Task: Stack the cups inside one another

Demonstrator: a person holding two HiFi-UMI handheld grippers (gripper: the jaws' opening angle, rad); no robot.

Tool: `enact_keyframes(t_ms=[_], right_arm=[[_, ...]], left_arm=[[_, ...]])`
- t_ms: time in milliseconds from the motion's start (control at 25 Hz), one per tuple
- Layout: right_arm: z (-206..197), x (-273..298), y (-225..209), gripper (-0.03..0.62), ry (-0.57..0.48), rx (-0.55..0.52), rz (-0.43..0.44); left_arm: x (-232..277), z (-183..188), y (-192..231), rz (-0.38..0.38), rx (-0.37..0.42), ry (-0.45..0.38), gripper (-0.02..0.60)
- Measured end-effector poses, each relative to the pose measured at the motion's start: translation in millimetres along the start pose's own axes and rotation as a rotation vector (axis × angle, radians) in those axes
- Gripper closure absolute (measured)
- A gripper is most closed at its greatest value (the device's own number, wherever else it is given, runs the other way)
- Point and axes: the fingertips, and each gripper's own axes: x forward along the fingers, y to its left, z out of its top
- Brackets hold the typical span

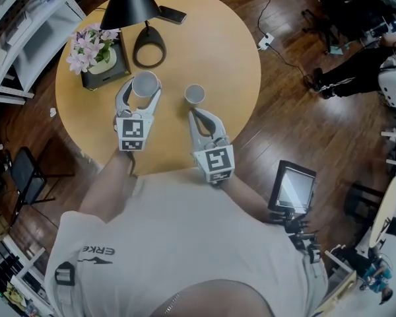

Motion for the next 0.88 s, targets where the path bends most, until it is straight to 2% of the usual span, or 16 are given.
enact_keyframes(t_ms=[280,880], right_arm=[[-16.1,14.2,-7.2,0.58,0.062,0.014,-0.015],[-42.0,37.2,-9.8,0.58,0.148,0.033,-0.01]], left_arm=[[21.1,-37.1,1.2,-0.022,-0.02,0.064,0.252],[48.0,-91.7,-3.1,-0.052,-0.057,0.155,0.25]])
